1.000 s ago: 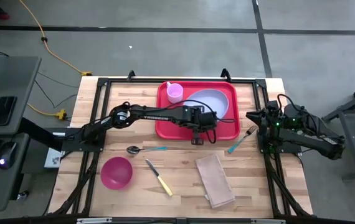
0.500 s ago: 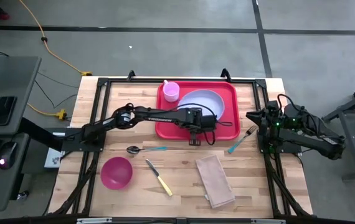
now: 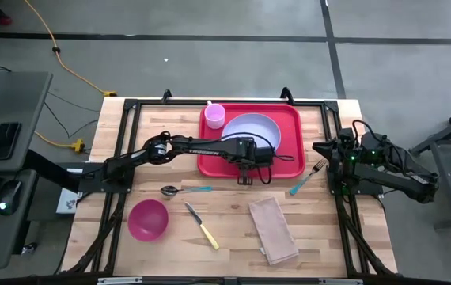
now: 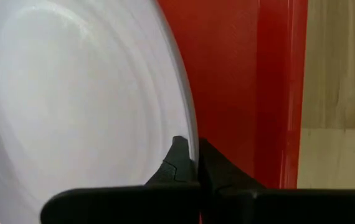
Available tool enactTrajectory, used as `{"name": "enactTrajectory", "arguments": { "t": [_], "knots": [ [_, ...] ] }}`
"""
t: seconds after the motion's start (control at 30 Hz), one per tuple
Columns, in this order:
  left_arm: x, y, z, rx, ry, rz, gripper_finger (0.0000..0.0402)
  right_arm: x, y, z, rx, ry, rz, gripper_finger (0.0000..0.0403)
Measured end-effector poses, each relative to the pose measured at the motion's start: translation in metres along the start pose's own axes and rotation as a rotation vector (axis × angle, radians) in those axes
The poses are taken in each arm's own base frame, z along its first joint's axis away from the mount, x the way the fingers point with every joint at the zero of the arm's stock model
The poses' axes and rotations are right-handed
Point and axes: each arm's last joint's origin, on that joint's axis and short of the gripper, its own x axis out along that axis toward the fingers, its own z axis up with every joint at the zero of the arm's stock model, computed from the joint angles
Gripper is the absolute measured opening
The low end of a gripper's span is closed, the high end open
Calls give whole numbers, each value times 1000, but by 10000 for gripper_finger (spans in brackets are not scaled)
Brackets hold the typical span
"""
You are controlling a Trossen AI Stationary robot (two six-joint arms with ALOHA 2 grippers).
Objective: Set up tray
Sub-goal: Put the purple plate under the pink mug on the red tray
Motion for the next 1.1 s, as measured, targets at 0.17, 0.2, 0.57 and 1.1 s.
{"name": "enactTrajectory", "arguments": {
  "t": [0.17, 0.2, 0.57, 1.1],
  "knots": [
    [0, 0, 0, -3, 0, 0, 16, 0, 0, 0, 0, 0, 0, 67],
    [0, 0, 0, -2, 2, 0, 16, 0, 0, 0, 0, 0, 0, 67],
    [6, -5, -4, 16, 50, -21, 16, 0, 0, 0, 0, 0, 1, 67],
    [6, -18, -3, 40, 44, -75, 14, 0, 0, 0, 0, -1, 0, 67]
  ]
}}
